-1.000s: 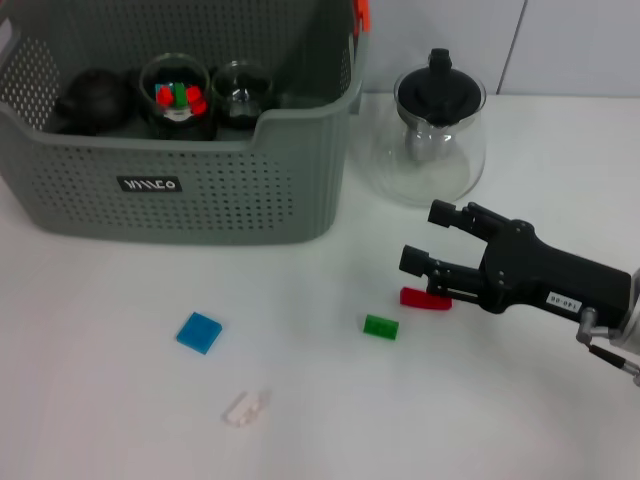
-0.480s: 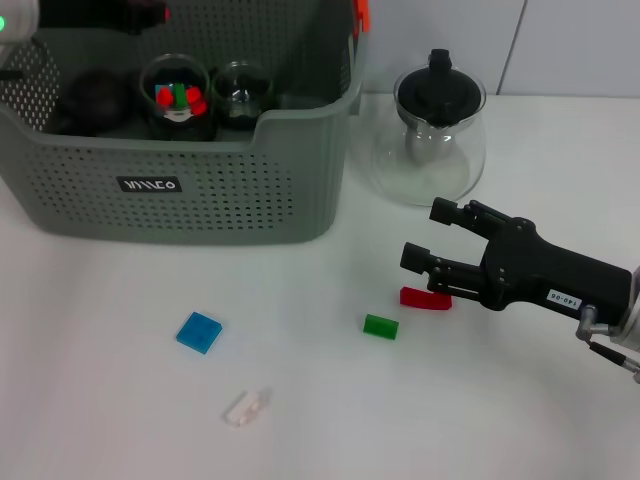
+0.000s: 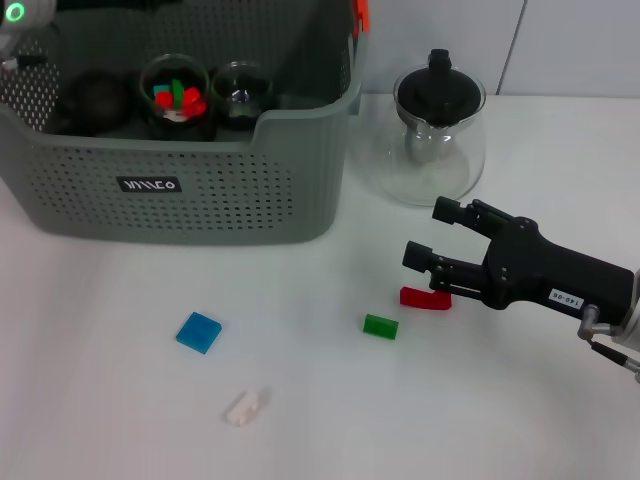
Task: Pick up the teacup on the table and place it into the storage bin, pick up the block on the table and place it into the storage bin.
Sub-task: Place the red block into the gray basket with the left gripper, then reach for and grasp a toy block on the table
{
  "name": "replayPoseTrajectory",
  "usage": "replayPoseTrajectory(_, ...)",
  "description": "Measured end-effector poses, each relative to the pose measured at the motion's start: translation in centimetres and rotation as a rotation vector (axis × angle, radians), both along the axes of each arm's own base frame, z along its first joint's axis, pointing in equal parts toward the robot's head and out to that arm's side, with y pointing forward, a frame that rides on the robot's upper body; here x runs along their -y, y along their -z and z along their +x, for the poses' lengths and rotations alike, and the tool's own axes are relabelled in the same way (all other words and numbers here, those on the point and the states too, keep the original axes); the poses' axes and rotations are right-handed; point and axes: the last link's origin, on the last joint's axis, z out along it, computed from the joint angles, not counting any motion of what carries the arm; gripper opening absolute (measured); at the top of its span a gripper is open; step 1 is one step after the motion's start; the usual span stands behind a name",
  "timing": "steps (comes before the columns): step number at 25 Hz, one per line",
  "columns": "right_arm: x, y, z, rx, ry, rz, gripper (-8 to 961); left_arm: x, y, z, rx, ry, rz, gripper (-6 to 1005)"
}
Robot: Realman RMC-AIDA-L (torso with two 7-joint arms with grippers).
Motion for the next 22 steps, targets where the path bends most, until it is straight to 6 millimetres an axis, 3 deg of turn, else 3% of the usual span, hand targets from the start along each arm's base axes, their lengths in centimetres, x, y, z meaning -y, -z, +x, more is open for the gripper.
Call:
replayPoseTrajectory(4, 0.0, 0.0, 0.0, 0.000, 0.000, 0.001, 945, 2.7, -0.4, -0.7, 0.145, 0.085, 0.026, 489)
replayPoseTrajectory(9, 0.0, 0.0, 0.0, -0.001, 0.000, 0.001, 945, 9.8, -1.1, -2.6, 0.421, 0.408, 0.075, 561)
replayPoseTrajectory(13, -0.1, 0.0, -0.1, -0.003, 0.001, -0.001, 945, 13.6, -1.2, -4.6, 0.522, 0.526, 0.122, 566)
replayPoseTrajectory(18, -0.1, -0.1, 0.0, -0.006, 0.008, -0.001, 945, 18.3, 2.0, -8.0, 0.350, 0.573, -0.008, 567)
replayPoseTrajectory(22, -0.1, -0.1, 0.0, -0.008, 0.010, 0.001, 945, 21.7, 4.4, -9.6, 0.232, 0.616, -0.133, 568)
